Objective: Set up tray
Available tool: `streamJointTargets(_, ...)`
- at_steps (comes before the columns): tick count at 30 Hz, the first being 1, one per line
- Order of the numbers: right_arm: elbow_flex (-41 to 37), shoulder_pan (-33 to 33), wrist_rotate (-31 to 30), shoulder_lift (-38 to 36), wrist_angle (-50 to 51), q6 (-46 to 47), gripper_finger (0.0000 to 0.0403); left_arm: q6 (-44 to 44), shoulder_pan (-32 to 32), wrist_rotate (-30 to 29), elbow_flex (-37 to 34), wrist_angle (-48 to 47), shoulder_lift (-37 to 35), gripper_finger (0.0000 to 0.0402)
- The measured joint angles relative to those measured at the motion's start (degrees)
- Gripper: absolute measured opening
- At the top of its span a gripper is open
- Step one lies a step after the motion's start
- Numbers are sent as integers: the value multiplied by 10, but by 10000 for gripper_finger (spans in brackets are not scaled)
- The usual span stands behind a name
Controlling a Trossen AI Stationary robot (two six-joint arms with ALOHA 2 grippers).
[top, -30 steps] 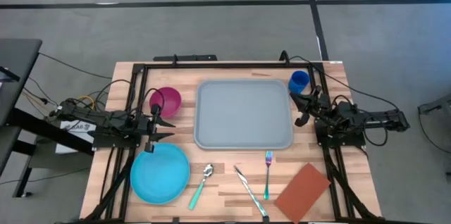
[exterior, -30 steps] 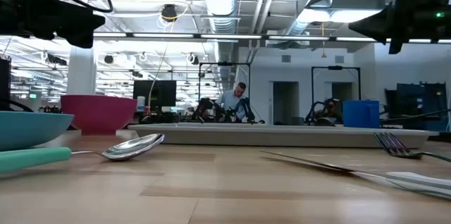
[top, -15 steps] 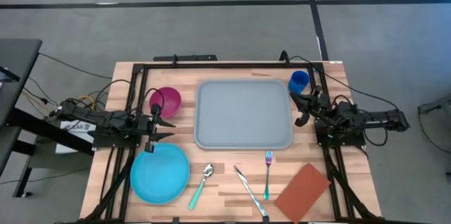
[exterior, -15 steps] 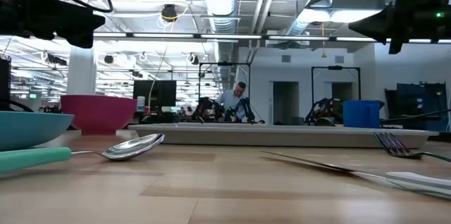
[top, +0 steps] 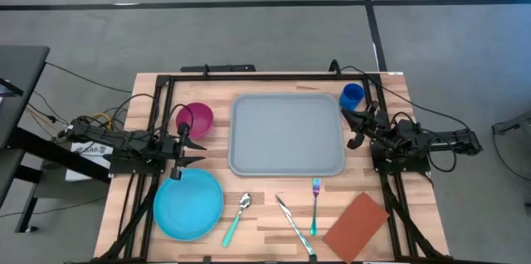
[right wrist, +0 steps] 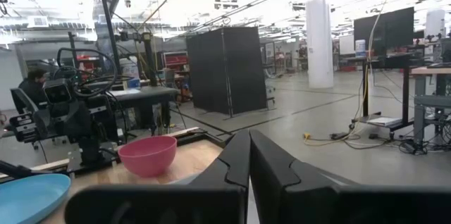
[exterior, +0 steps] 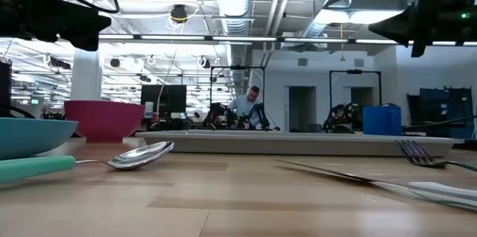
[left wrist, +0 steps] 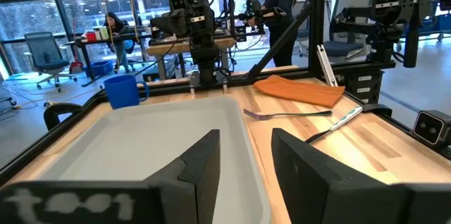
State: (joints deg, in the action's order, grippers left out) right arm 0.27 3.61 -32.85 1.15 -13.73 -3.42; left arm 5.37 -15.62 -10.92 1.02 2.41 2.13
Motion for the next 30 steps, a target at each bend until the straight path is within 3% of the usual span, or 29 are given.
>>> streamJointTargets(18, 0, 0, 0, 0, 0, 0, 0, -1, 0, 0, 0, 0, 0, 119)
streamJointTargets(30, 0, 0, 0, 0, 0, 0, 0, -53, 0, 0, 0, 7, 0, 119)
